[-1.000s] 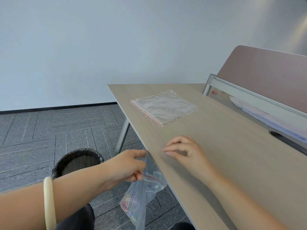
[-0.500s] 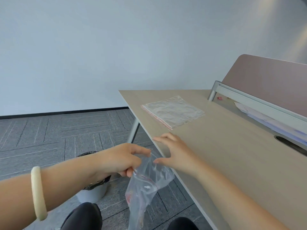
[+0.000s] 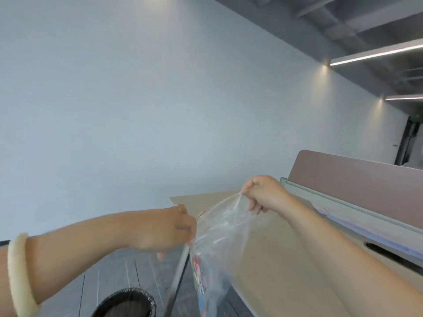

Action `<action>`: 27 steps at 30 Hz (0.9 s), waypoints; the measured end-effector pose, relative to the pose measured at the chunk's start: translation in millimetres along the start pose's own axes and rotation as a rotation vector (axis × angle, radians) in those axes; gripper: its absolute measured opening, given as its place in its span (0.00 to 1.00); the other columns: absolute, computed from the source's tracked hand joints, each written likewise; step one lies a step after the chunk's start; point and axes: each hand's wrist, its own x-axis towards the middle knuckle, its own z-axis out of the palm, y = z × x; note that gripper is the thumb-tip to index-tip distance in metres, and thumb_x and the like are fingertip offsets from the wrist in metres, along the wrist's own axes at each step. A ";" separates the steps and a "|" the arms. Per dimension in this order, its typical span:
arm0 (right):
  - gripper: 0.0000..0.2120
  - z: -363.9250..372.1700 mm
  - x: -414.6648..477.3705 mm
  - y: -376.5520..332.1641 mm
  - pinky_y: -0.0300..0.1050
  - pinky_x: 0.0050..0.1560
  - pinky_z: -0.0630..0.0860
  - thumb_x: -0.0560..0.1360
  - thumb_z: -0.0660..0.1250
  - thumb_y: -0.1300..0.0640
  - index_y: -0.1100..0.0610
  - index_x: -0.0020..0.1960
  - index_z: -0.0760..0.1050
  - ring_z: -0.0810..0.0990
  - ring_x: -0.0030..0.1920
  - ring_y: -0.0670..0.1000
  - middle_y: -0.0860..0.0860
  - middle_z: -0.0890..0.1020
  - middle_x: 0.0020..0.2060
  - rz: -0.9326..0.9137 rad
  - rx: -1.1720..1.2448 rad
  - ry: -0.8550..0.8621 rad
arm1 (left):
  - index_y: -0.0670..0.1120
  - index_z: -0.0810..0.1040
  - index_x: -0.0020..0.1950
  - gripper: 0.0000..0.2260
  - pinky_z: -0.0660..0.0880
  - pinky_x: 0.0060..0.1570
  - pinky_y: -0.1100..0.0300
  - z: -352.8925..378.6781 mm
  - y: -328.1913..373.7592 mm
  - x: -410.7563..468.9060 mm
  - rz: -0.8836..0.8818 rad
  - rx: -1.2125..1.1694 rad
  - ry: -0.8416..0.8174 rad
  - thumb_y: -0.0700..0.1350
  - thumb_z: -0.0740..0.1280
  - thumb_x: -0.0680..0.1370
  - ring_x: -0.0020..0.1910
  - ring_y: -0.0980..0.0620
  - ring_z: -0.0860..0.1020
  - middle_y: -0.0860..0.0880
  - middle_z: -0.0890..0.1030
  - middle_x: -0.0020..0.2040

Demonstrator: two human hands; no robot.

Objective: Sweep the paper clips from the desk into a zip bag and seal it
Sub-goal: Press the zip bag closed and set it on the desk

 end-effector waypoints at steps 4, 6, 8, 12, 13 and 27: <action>0.02 -97.6 8.1 -14.8 0.30 0.17 0.60 0.76 0.61 0.60 0.56 0.46 0.72 0.74 0.17 0.44 0.52 0.78 0.24 0.101 0.047 0.119 | 0.49 0.73 0.52 0.17 0.72 0.47 0.56 -61.8 49.1 18.4 0.073 0.110 0.167 0.60 0.57 0.76 0.34 0.49 0.79 0.47 0.74 0.56; 0.04 -138.7 12.1 -13.1 0.28 0.17 0.59 0.76 0.61 0.60 0.57 0.43 0.72 0.73 0.16 0.44 0.54 0.78 0.25 0.163 0.011 0.194 | 0.50 0.71 0.46 0.17 0.72 0.47 0.56 -80.9 69.5 42.5 0.109 0.193 0.335 0.64 0.60 0.74 0.33 0.52 0.76 0.49 0.77 0.53; 0.09 -171.0 13.1 1.0 0.29 0.18 0.59 0.76 0.59 0.62 0.58 0.37 0.70 0.71 0.16 0.47 0.55 0.75 0.28 0.251 -0.066 0.270 | 0.53 0.68 0.38 0.14 0.71 0.45 0.56 -86.8 88.5 74.4 0.154 0.201 0.491 0.62 0.60 0.75 0.34 0.52 0.73 0.50 0.77 0.49; 0.08 -206.0 5.3 67.7 0.39 0.29 0.66 0.75 0.56 0.65 0.60 0.40 0.71 0.68 0.27 0.51 0.55 0.70 0.33 0.486 -0.080 0.366 | 0.52 0.68 0.38 0.11 0.70 0.45 0.57 -66.4 122.9 153.1 0.244 0.129 0.543 0.54 0.59 0.78 0.40 0.48 0.74 0.49 0.76 0.45; 0.08 -209.1 2.3 87.5 0.41 0.33 0.68 0.75 0.55 0.65 0.61 0.46 0.73 0.69 0.30 0.52 0.56 0.71 0.35 0.532 -0.069 0.364 | 0.52 0.69 0.39 0.09 0.70 0.44 0.57 -57.4 130.2 171.2 0.269 0.127 0.538 0.53 0.59 0.78 0.43 0.47 0.74 0.50 0.76 0.45; 0.25 -236.0 -65.1 114.9 0.43 0.64 0.65 0.72 0.59 0.37 0.50 0.63 0.71 0.73 0.60 0.47 0.46 0.74 0.60 0.384 -0.319 0.034 | 0.52 0.73 0.51 0.08 0.76 0.50 0.52 -7.0 168.4 254.8 0.598 -0.427 0.338 0.40 0.67 0.76 0.41 0.50 0.79 0.51 0.83 0.37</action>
